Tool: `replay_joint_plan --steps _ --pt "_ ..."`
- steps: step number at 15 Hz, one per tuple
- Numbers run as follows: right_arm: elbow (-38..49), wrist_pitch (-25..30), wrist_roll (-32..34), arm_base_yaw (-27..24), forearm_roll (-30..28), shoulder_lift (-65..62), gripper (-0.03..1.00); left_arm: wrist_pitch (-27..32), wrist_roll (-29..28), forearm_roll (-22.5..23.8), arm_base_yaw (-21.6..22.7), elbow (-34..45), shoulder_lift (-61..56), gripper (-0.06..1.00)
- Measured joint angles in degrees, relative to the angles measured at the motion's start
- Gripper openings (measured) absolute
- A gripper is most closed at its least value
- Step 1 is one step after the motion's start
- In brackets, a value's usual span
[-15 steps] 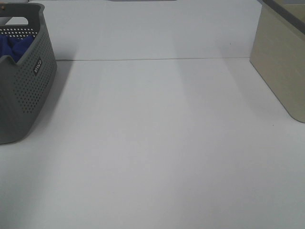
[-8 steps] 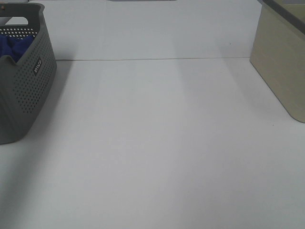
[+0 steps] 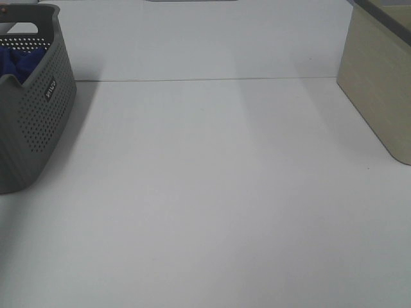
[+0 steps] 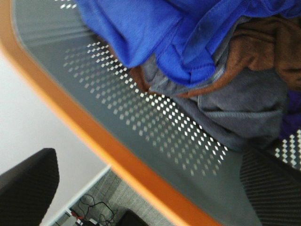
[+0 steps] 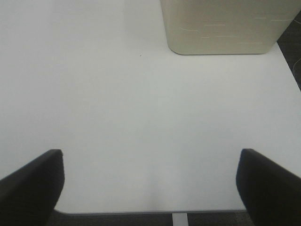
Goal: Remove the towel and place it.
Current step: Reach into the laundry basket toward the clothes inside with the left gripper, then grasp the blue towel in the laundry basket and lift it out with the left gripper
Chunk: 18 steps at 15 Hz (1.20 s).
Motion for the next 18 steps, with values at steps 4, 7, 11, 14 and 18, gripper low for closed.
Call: replay_joint_plan --steps 4,7,11,14,18 --pt "0.00 0.00 0.00 0.00 0.00 0.00 0.96 -2.86 1.15 0.63 0.00 -4.07 11.34 0.99" --pt "0.00 0.00 0.00 0.00 0.00 0.00 0.96 -2.92 1.49 -0.52 0.00 -8.48 17.99 0.99" --pt "0.00 0.00 0.00 0.00 0.00 0.00 0.96 -1.09 4.47 -2.01 0.00 -8.82 23.15 0.97" --pt "0.00 0.00 0.00 0.00 0.00 0.00 0.96 -0.69 6.19 -2.98 0.00 -8.88 23.55 0.84" --pt "0.00 0.00 0.00 0.00 0.00 0.00 0.96 -0.63 6.59 -3.32 -0.17 -8.88 23.61 0.39"
